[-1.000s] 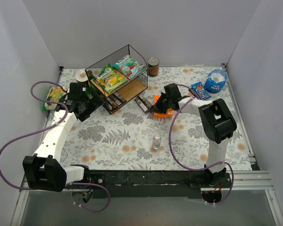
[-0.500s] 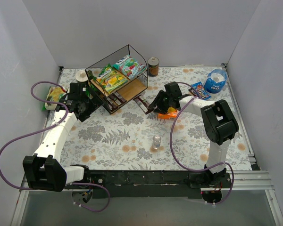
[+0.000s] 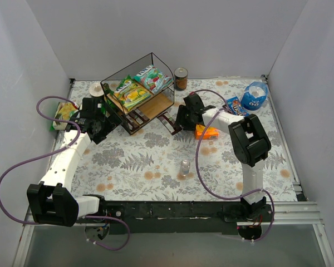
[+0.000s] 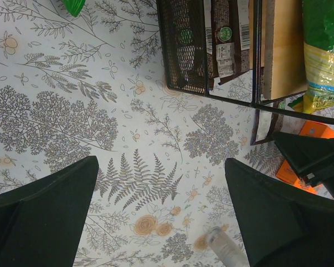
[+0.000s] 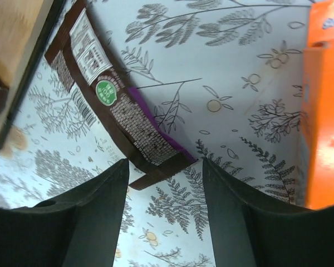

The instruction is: Place and organize the candy bags onto the shelf

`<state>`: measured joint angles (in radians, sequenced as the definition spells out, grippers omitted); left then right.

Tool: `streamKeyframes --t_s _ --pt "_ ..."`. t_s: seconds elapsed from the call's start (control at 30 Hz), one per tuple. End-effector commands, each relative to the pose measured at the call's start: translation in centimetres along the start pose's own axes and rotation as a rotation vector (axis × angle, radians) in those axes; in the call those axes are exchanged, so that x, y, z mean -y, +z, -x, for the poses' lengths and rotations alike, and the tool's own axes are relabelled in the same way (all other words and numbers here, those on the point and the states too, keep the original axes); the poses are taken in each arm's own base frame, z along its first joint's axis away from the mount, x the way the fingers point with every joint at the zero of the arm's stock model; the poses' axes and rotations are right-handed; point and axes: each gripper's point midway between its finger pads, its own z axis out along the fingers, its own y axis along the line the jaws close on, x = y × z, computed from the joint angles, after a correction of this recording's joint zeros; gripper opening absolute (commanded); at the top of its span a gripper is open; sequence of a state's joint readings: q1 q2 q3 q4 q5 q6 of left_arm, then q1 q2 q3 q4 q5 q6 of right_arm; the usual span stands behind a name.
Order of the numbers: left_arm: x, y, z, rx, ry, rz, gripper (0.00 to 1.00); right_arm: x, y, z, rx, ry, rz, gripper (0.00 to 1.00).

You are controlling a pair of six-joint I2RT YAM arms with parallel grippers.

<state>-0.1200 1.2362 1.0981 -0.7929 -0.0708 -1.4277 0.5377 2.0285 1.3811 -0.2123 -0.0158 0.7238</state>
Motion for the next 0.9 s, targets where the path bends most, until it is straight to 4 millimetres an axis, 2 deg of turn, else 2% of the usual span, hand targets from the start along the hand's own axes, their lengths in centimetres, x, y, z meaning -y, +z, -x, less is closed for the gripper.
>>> streamKeyframes --t_s 0.0,0.17,0.3,0.43,0.5,0.53,0.67,0.87 --pt "0.3 -0.6 0.6 0.025 0.011 -0.011 0.98 1.6 -0.5 0.3 0.021 -0.267 -0.080 0.65" --pt "0.3 -0.3 0.5 0.016 0.012 -0.006 0.98 2.0 -0.8 0.9 0.033 -0.442 -0.074 0.70" --pt "0.2 -0.3 0.5 0.017 0.013 -0.003 0.98 1.5 -0.7 1.2 0.039 -0.553 -0.034 0.72" --pt "0.1 -0.3 0.4 0.016 0.014 0.003 0.98 0.3 -0.1 1.3 0.026 -0.646 0.044 0.71" --pt "0.0 -0.3 0.5 0.017 0.014 0.004 0.98 0.4 0.5 0.8 -0.004 -0.684 0.061 0.68" --pt "0.0 -0.3 0.4 0.014 0.014 0.004 0.98 0.0 0.6 1.0 -0.005 -0.694 0.073 0.67" --pt "-0.1 -0.3 0.4 0.018 0.014 0.007 0.98 -0.8 0.8 0.1 -0.052 -0.722 0.142 0.63" --pt "0.0 -0.3 0.5 0.019 0.011 0.007 0.98 -1.6 0.6 0.3 -0.034 -0.725 0.168 0.61"
